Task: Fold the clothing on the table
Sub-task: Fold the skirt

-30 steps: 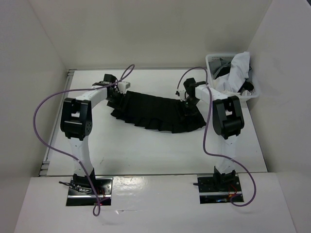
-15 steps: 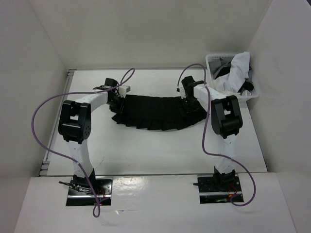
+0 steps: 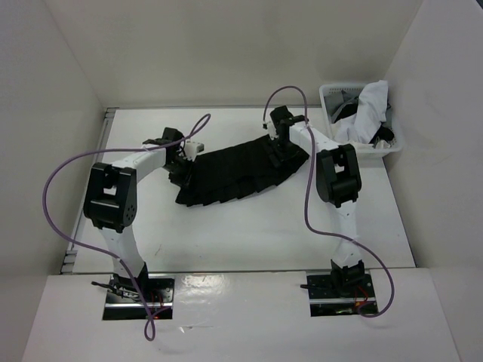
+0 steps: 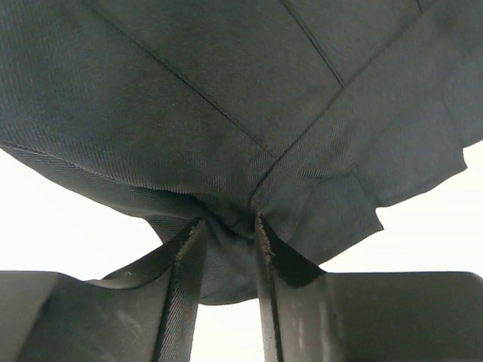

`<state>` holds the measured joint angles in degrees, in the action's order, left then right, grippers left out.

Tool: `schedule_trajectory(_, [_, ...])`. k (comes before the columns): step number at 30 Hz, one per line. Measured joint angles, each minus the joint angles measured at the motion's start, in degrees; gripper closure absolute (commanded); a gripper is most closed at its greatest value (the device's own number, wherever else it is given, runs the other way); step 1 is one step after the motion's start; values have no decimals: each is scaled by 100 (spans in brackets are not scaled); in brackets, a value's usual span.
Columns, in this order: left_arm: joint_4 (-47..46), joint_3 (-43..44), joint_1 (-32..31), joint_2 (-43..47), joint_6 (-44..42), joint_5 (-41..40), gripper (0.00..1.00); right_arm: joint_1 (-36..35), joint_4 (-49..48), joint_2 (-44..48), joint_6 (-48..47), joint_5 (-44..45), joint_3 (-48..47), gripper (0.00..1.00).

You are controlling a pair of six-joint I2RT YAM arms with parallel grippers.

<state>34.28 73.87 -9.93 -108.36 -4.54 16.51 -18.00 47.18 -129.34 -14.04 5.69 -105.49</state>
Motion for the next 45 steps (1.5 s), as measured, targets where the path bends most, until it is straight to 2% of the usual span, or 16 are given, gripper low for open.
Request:
schedule_trajectory(1, [50,0,-2,33,-15,0,53,-28,0,-17,-28,-15,-37,18])
schedule_trajectory(2, [107,2,0,83,-39,-2,39,-57,4,-24,-57,-44,-57,18])
schedule_trajectory(5, [369,68,66,337,-131,31,16,-90,105,-9,-168,-319,-59,13])
schedule_trajectory(7, [557,229,170,540,-168,70,9,-90,260,46,-295,-575,-59,12])
schedule_trajectory(10, [603,546,437,946,-175,131,4,-59,570,313,-518,-1003,-57,12])
schedule_trajectory(13, [407,619,761,1342,-190,260,4,0,713,802,-737,-1408,52,12])
schedule_trajectory(16, [153,597,1036,1329,-317,529,6,151,848,1235,-896,-1718,186,12])
schedule_trajectory(22, [-122,643,1241,232,-739,1209,7,505,1062,1458,-1078,-2090,498,12])
schedule_trajectory(26, [-20,1010,1279,-632,-990,1665,7,645,1187,1469,-1119,-2210,831,12])
schedule_trajectory(29, [7,1224,1283,-896,-1143,1862,7,667,1263,1513,-1123,-2286,1005,12])
schedule_trajectory(41, [-107,1729,1545,-1134,-1521,1982,7,667,1355,1784,-1137,-2396,1305,12])
schedule_trajectory(45, [-114,1731,1572,-1432,-1637,1991,13,667,1355,1784,-1137,-2393,1305,12])
